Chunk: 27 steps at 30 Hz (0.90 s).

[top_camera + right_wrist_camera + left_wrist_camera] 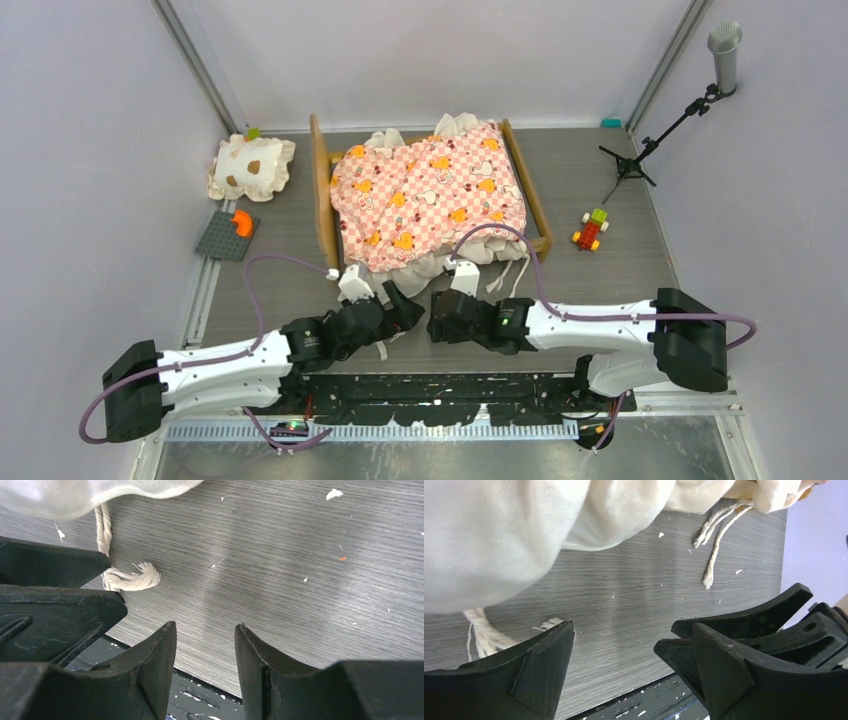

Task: Set up the pet bed
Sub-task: Cross the ropes on the bed frame.

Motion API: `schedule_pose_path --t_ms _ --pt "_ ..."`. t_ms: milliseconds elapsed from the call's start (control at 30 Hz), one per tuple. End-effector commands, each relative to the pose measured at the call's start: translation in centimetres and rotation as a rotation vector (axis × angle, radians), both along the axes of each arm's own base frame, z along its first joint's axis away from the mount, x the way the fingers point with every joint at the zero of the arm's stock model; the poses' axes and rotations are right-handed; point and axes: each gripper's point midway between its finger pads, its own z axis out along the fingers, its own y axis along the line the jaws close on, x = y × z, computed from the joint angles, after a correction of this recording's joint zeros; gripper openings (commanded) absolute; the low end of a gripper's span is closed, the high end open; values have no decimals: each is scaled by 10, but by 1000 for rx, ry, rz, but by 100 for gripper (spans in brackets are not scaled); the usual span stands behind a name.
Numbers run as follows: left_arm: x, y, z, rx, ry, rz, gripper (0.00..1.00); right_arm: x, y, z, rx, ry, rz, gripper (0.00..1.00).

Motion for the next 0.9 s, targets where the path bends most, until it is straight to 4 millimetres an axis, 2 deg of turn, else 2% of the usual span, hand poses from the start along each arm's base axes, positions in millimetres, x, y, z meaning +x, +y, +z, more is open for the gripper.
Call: schedule_pose_path --t_ms 0,67,167,233,367,400,467,533,567,800,867 --pt "6 -20 23 -53 -72 -84 89 6 -3 11 41 -34 -47 51" --pt "7 -16 25 -25 -83 -85 89 6 -4 12 43 -35 -51 51" --pt "9 4 29 34 -102 -40 88 3 1 12 66 -33 -17 51" --pt "10 21 34 64 -123 -5 86 -4 12 11 85 -23 60 50" --pt "11 61 38 142 -158 74 82 -5 37 16 114 -38 151 49" --pt "11 69 36 160 -158 95 79 -6 44 17 116 -35 173 46" --pt "10 81 31 189 -151 122 71 -5 60 19 124 -23 197 35" --pt "10 87 25 220 -147 133 67 -5 74 17 153 -15 209 27" --pt "11 89 20 242 -145 139 67 -4 78 13 158 -11 205 26" --pt "16 95 -16 384 -68 151 68 -3 84 4 207 9 163 22" --pt "18 97 -22 408 -51 157 65 -4 82 3 209 15 160 21"
